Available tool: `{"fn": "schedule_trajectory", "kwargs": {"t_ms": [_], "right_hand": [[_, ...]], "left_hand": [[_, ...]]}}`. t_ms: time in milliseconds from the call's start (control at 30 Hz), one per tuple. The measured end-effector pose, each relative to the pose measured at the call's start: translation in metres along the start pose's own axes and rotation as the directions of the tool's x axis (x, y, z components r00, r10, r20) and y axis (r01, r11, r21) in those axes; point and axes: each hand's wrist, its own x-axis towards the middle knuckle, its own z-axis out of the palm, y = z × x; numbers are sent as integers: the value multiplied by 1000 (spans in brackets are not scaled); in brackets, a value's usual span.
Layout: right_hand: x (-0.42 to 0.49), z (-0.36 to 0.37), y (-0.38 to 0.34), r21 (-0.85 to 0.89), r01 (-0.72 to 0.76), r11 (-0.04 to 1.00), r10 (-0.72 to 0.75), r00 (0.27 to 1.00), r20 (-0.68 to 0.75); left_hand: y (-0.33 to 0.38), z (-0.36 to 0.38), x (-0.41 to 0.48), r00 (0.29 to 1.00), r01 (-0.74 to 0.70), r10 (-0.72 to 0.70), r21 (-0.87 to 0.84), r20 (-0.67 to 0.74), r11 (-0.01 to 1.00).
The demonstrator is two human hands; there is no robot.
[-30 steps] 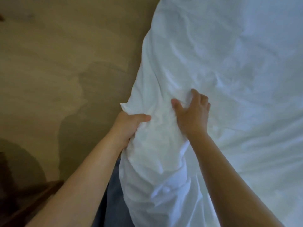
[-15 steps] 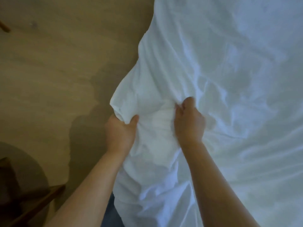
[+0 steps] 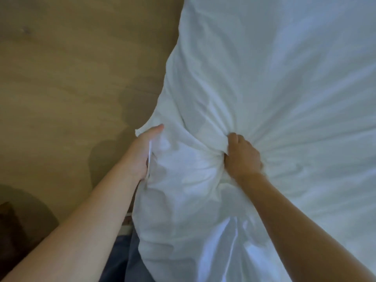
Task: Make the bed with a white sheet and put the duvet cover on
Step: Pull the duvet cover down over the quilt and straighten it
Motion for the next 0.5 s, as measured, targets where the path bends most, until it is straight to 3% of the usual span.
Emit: {"fn": "schedule_trajectory", "kwargs": {"t_ms": [67,100,133,200,267,333,400,500], "right_hand": [[-3,-27,7,87,15,996,-10,999,-53],[-11,-46,19,135,17,991,9,981,-195],[-21,-66,36,144,8,990,47,928,-370],[-40,-98,73,97,-87,991,128,790,-599],[-41,-97,88,67,-224,972,224,808,-544],[-24,-64,67,-27,-273,962,253,921,-296],[-7,-21,35,-5,-178,984,177,979,-100],[8,8,11,149,-99,984,127,974,-187]], "left_hand": [[15,10,-4,991,106,-101,-50,87,993],[17,18,-8,987,128,-126,-12,100,992],[16,30,-13,986,113,-116,35,116,993],[1,60,-24,990,-86,66,170,122,982],[-20,78,-27,951,-308,303,309,67,900],[-30,65,-12,897,-364,438,465,-57,807],[-30,33,10,824,-326,542,644,-165,692],[-25,-1,33,796,-121,577,886,-183,448]]}}
